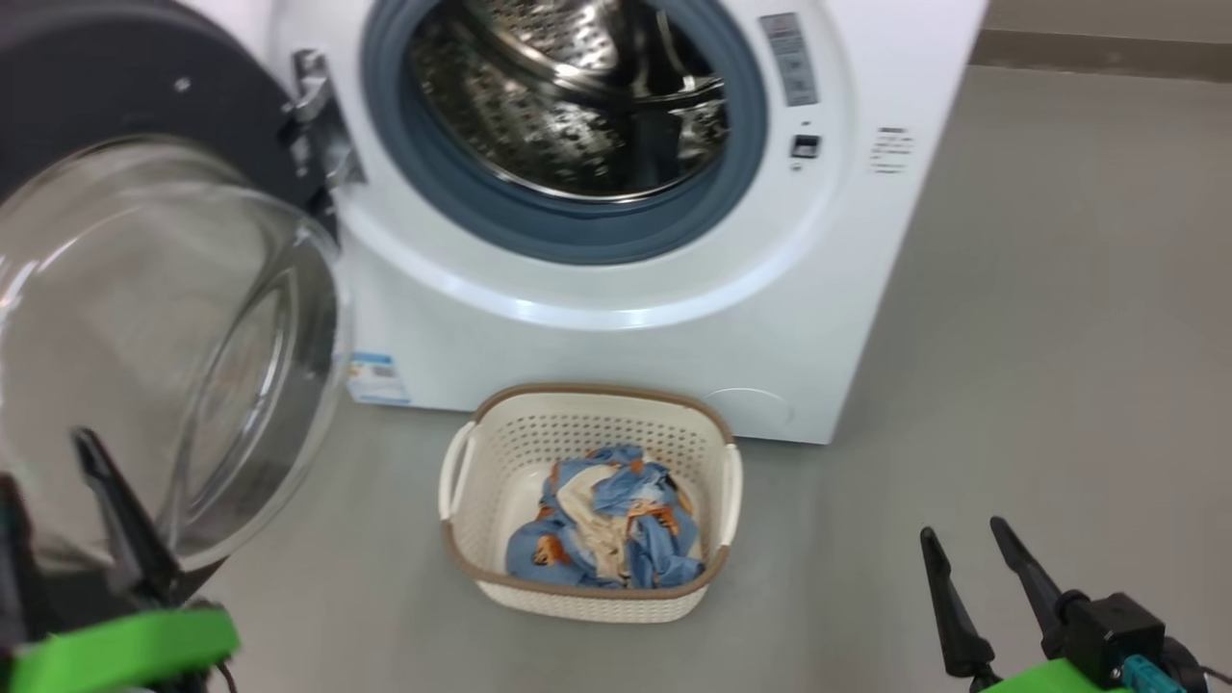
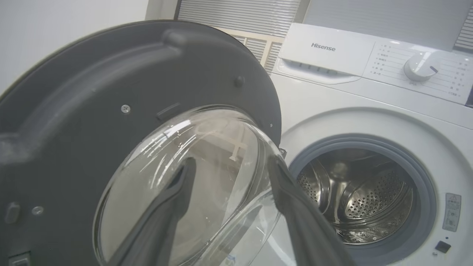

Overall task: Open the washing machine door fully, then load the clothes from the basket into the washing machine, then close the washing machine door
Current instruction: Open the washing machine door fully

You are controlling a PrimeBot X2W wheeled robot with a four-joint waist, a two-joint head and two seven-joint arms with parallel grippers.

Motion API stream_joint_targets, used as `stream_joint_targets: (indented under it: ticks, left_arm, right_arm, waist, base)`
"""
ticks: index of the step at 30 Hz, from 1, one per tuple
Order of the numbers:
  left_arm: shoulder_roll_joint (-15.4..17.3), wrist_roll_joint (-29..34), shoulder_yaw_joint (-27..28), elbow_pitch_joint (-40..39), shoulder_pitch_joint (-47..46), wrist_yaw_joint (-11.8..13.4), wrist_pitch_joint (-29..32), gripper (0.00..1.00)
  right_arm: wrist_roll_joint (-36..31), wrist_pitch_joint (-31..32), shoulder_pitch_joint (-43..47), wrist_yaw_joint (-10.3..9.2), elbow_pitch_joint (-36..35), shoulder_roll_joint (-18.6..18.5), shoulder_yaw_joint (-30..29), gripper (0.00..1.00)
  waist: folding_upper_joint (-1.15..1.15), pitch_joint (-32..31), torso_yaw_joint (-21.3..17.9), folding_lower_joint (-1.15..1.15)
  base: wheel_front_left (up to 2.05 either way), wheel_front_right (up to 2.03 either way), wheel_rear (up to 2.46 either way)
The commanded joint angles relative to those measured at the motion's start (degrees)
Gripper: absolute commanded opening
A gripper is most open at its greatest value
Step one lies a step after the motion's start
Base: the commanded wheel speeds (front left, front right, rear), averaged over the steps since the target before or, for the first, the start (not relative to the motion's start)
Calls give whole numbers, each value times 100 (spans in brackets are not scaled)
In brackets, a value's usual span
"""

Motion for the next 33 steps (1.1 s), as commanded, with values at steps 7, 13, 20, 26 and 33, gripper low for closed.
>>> stream_joint_targets:
  ticks: [7, 13, 20, 26, 33]
  left_arm:
    - [163, 638, -72, 116, 524, -608, -29, 100]
    - [192, 870, 74, 549, 721, -1081, -29, 100]
    - [160, 912, 141, 1034, 848, -1312, -29, 100]
    - [154, 958, 157, 1299, 963, -1354, -29, 100]
    - [153, 996, 174, 1356, 1011, -1335, -29, 100]
  right_arm:
    - [-24, -68, 6, 9, -242, -2, 227, 100]
    - [-77, -68, 49, 9, -294, -30, 219, 100]
    - [-72, -68, 64, 9, -348, -37, 139, 100]
    - [-49, -68, 40, 9, -377, -16, 130, 100]
    - [-35, -68, 71, 9, -386, -3, 126, 100]
  waist:
    - [0, -152, -883, 0]
    - [0, -129, -1313, 0]
    - [0, -73, -1487, 0]
    - [0, -82, -1572, 0]
    - [0, -96, -1558, 0]
  base:
    - [0, 0, 0]
    - [0, 0, 0]
    - [0, 0, 0]
    - [0, 0, 0]
    - [0, 0, 0]
